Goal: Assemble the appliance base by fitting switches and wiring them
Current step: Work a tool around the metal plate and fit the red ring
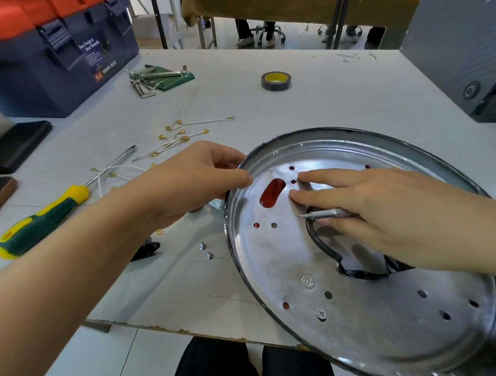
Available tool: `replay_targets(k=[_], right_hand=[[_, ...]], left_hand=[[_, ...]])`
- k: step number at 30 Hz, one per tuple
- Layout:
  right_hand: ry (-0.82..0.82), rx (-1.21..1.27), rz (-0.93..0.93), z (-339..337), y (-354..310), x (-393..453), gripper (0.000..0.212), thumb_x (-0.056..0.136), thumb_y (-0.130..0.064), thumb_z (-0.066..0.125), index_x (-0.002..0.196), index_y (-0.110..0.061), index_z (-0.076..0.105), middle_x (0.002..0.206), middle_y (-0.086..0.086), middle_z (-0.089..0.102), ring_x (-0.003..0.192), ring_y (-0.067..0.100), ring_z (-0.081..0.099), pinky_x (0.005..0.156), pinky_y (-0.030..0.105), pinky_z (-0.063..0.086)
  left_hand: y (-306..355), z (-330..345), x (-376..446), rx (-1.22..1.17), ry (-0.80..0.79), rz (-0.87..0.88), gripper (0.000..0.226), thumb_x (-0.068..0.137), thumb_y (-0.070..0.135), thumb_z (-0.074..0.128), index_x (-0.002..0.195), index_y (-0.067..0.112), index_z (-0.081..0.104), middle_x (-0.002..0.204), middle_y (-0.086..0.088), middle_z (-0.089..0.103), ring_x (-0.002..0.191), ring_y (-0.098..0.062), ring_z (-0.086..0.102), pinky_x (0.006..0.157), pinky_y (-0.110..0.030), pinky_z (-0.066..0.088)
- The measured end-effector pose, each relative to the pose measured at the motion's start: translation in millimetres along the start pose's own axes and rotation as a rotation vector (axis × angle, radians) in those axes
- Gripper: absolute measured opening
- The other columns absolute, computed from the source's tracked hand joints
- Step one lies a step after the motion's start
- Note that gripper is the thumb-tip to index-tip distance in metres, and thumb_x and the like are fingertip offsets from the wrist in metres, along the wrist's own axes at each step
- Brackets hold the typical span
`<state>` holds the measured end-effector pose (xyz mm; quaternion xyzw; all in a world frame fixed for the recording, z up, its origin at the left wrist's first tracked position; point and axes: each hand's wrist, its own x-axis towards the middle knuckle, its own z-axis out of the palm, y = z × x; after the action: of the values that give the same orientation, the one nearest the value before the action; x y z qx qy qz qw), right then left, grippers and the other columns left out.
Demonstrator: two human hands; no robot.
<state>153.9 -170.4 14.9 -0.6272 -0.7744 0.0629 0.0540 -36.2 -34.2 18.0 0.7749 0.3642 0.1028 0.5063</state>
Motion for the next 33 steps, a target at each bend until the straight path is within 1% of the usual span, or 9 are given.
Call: replay_targets(k=[3,5,7,14,22,26,28,30,33], right_hand=[[0.001,0.017,0.0,0,2,-1,0.04,0.096,-0.033,0.043,0.136,-0.031,0.048,0.136,-0.009,0.049,0.12,0.014,0.049,0.096,0.026,0.041],[0.011,0.014,0.011,0,3,-1,0.039,0.096,-0.031,0.044,0.134,-0.032,0.05,0.134,-0.01,0.05,0.118,0.012,0.05,0.095,0.024,0.041],[0.017,0.018,0.02,2,4,-2,0.039,0.096,-0.03,0.044,0.135,-0.033,0.05,0.135,-0.011,0.05,0.119,0.01,0.049,0.095,0.023,0.04],[0.029,0.021,0.033,6,6,-1,0.039,0.097,-0.029,0.045,0.135,-0.033,0.049,0.14,-0.012,0.045,0.125,0.007,0.043,0.1,0.02,0.035],[0.029,-0.005,0.045,1,4,-4,0.036,0.097,-0.032,0.042,0.132,-0.033,0.051,0.133,-0.011,0.051,0.119,0.009,0.049,0.096,0.025,0.041],[0.019,0.056,0.06,-8,1,-5,0.035,0.094,-0.035,0.041,0.124,-0.03,0.058,0.125,-0.011,0.057,0.112,0.011,0.054,0.092,0.028,0.045],[0.003,0.057,0.103,-14,3,-5,0.042,0.089,-0.043,0.033,0.114,-0.027,0.063,0.119,-0.012,0.059,0.108,0.014,0.056,0.091,0.035,0.047],[0.028,0.026,0.161,-20,7,-3,0.05,0.085,-0.047,0.028,0.105,-0.021,0.065,0.108,-0.006,0.061,0.099,0.017,0.057,0.086,0.04,0.047],[0.141,0.006,0.265,-25,16,-2,0.05,0.084,-0.047,0.029,0.101,-0.017,0.066,0.096,0.002,0.061,0.088,0.022,0.056,0.079,0.043,0.047]], left_hand=[[1,4,0,0.005,0.014,0.011,0.016,0.087,0.016,0.06,0.096,0.02,0.073,0.089,-0.009,0.073,0.077,-0.021,0.062,0.073,-0.035,0.049],[2,6,1,0.003,0.031,0.018,0.016,0.087,0.015,0.06,0.094,0.022,0.073,0.079,0.001,0.074,0.066,-0.01,0.063,0.058,-0.017,0.05],[2,8,2,0.015,0.048,0.013,0.016,0.087,0.017,0.06,0.091,0.024,0.073,0.076,0.003,0.072,0.061,-0.006,0.061,0.051,-0.012,0.045],[3,11,3,0.053,0.069,0.037,0.017,0.088,0.022,0.058,0.088,0.03,0.073,0.085,0.002,0.073,0.078,-0.019,0.068,0.078,-0.032,0.055],[4,13,4,0.121,0.101,0.061,0.02,0.09,0.021,0.054,0.087,0.028,0.072,0.082,0.0,0.072,0.077,-0.021,0.067,0.075,-0.033,0.056],[3,9,7,0.156,0.093,0.062,0.019,0.089,0.022,0.055,0.086,0.029,0.072,0.079,-0.006,0.07,0.061,-0.025,0.059,0.062,-0.036,0.049],[4,2,15,0.19,0.093,0.052,0.017,0.088,0.025,0.056,0.087,0.031,0.072,0.087,-0.019,0.069,0.063,-0.024,0.055,0.068,-0.036,0.045],[6,-5,26,0.262,0.079,0.081,0.016,0.088,0.024,0.057,0.089,0.03,0.072,0.088,-0.015,0.071,0.067,-0.028,0.062,0.072,-0.037,0.052],[13,-11,42,0.346,-0.015,0.117,0.017,0.089,0.024,0.056,0.094,0.026,0.072,0.094,-0.021,0.068,0.065,-0.024,0.054,0.07,-0.04,0.05]])
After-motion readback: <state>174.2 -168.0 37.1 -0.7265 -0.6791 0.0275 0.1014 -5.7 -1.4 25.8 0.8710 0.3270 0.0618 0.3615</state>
